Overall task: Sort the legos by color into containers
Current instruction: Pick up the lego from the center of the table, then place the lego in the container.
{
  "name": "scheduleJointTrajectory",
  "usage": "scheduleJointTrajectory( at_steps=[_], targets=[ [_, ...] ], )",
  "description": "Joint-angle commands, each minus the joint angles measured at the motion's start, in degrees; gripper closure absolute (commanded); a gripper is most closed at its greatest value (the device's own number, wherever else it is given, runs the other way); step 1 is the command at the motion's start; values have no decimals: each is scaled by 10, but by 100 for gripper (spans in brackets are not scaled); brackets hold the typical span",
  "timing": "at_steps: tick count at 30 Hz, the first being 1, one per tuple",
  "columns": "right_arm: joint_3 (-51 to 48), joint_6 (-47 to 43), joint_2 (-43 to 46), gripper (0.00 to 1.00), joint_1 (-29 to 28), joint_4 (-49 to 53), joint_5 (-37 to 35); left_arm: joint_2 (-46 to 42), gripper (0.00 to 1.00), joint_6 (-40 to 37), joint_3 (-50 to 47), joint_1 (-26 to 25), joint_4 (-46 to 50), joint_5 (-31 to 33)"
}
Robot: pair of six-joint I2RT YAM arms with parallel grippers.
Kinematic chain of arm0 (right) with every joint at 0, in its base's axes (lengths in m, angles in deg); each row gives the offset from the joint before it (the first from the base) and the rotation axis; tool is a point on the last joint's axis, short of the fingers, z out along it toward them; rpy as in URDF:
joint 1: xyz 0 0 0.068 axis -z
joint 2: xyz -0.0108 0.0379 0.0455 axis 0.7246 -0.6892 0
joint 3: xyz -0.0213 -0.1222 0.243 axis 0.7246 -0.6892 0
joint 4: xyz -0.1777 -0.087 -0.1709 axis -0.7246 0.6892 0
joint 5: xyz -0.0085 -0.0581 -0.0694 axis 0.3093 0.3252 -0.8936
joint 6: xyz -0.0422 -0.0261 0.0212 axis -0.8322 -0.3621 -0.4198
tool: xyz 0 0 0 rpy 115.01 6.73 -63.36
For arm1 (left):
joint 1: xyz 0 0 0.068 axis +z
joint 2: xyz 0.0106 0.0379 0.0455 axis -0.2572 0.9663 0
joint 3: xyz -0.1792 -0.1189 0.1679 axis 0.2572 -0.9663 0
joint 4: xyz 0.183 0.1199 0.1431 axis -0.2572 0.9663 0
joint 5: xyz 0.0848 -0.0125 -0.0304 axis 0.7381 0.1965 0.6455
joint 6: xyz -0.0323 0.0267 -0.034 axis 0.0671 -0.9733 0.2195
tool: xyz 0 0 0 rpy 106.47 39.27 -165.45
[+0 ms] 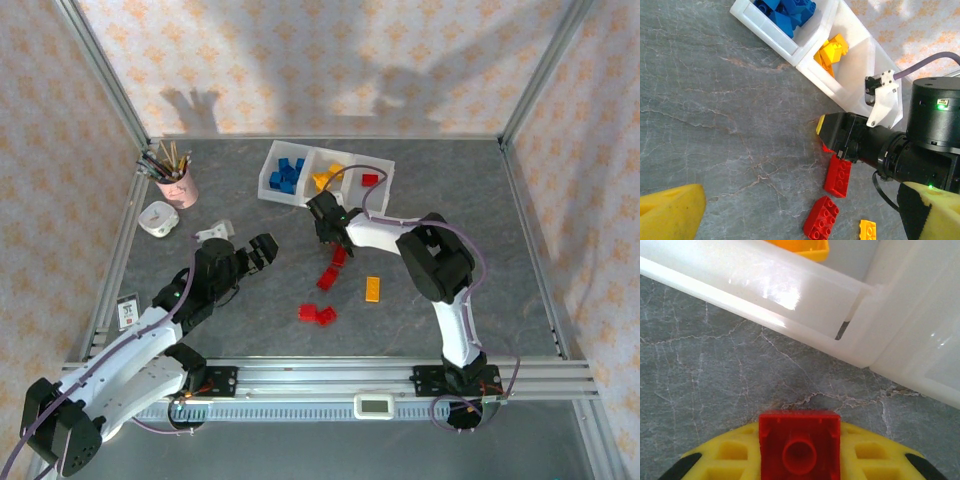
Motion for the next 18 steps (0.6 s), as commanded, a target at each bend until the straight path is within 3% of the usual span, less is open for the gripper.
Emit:
scheduleJointTrajectory(
  at_steps=[1, 10, 18],
  targets=[
    [19, -10, 42, 78, 3, 20, 6, 4, 1, 3, 11, 7, -19, -11],
    [40, 14, 119, 77, 36, 41, 2, 40, 1, -3, 38, 7, -53, -37],
    [108, 19, 69, 77, 97, 61, -60, 110, 1, -28, 89, 7, -79, -62]
  ],
)
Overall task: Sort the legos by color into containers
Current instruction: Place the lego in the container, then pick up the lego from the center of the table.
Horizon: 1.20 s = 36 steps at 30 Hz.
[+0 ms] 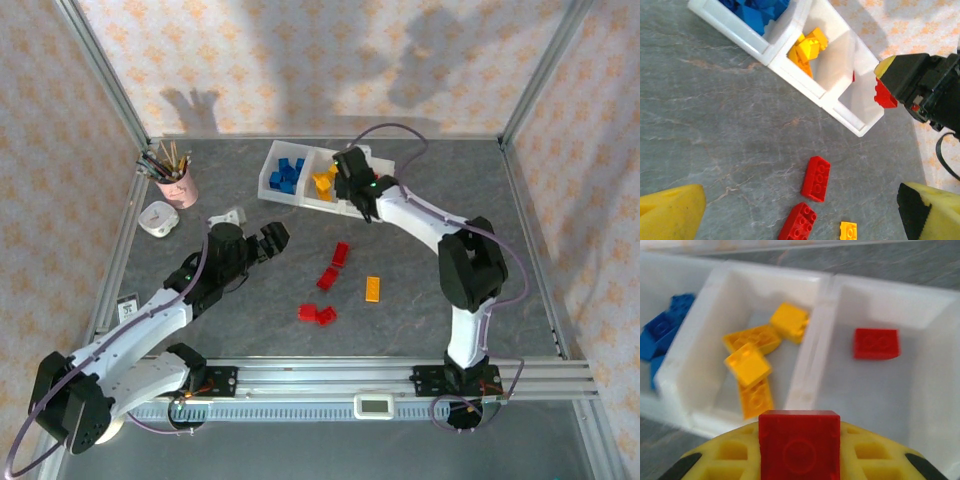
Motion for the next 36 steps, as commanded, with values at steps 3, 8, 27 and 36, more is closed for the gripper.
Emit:
scheduleJointTrajectory(
  at_steps=[3, 8, 27, 36],
  targets=[
    [61, 7, -69, 77, 29, 24, -58, 38, 1, -24, 45, 4, -37, -23],
    [94, 20, -121, 76, 45, 16, -68, 64, 1, -29, 62, 4, -51, -31],
    [19, 21, -16, 41, 54, 0, -21, 70, 1, -34, 79, 4, -45, -34],
    [-136, 64, 109, 32, 45, -2, 64, 33, 1, -48, 49, 4, -27, -48]
  ],
)
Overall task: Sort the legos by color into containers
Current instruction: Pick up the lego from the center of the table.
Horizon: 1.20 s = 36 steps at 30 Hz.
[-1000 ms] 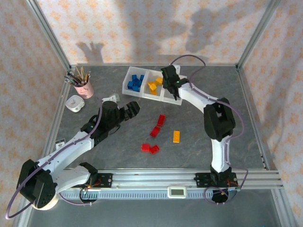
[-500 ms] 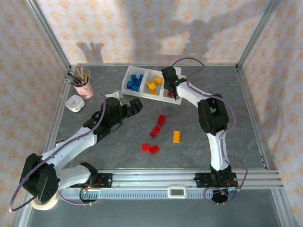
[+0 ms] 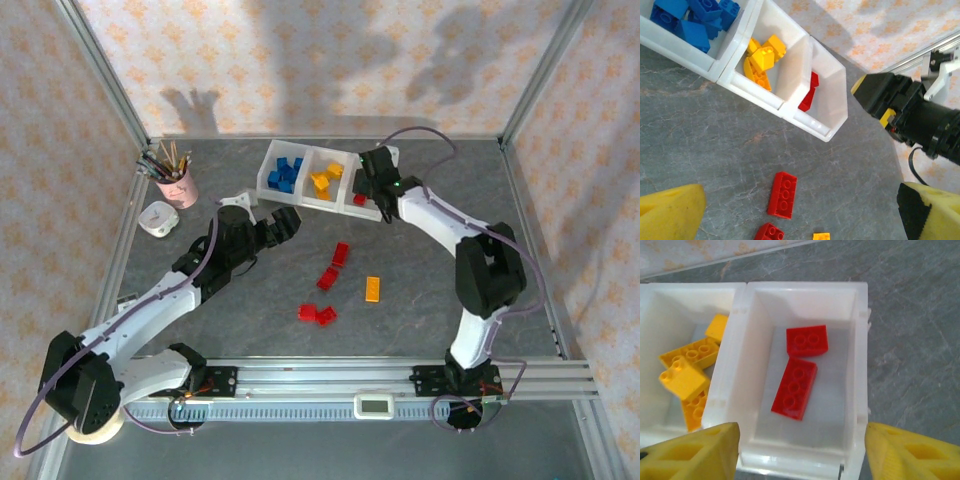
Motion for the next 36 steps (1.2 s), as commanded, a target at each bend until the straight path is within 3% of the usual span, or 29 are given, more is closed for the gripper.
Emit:
scheduleJointTrajectory(
  at_steps=[1, 11, 23, 36],
  targets=[
    [-58, 32, 43, 31, -11, 1, 39, -29, 1, -20, -22, 4, 11, -5],
    [-204, 123, 86, 23, -84, -63, 57, -108, 1, 18, -112, 4, -2, 25],
    [-196, 159, 9, 17, -140, -102, 18, -131, 1, 39, -152, 5, -3, 43],
    [-171, 152, -50, 37, -151, -94, 3, -121, 1, 45, -164, 4, -14, 40]
  ],
)
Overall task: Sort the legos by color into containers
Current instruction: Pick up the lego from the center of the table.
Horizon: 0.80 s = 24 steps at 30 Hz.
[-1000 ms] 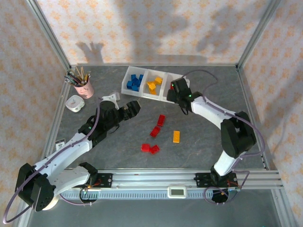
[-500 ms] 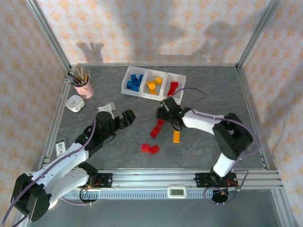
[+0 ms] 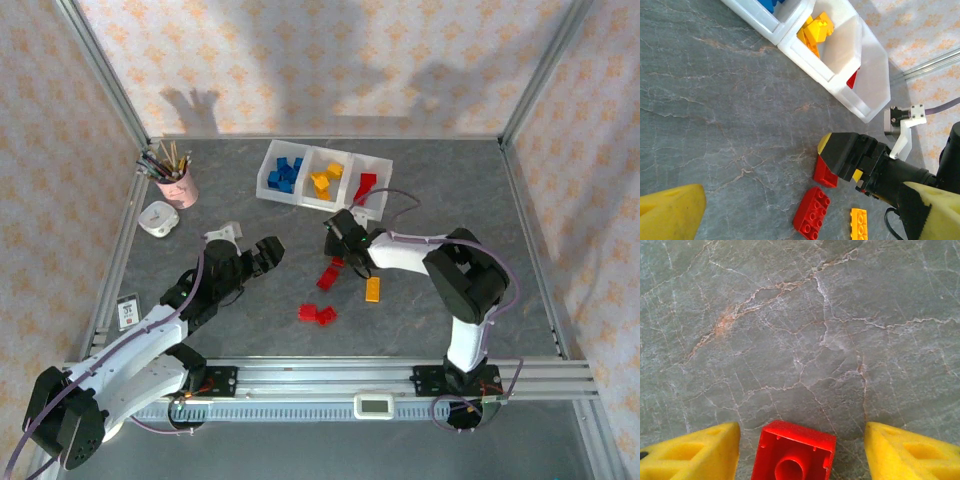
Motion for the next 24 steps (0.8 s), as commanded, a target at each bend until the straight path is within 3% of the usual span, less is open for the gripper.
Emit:
scheduleJointTrajectory(
  at_steps=[1, 13, 24],
  targets=[
    [7, 0, -15, 39, -4, -3, -20, 2, 1, 8, -7, 4, -20, 6],
    [5, -19, -8, 67, -5, -8, -9, 11, 1, 9, -2, 4, -27, -11],
    [75, -80, 39, 73, 15, 44, -57, 44, 1, -18, 44, 4, -24, -37]
  ],
)
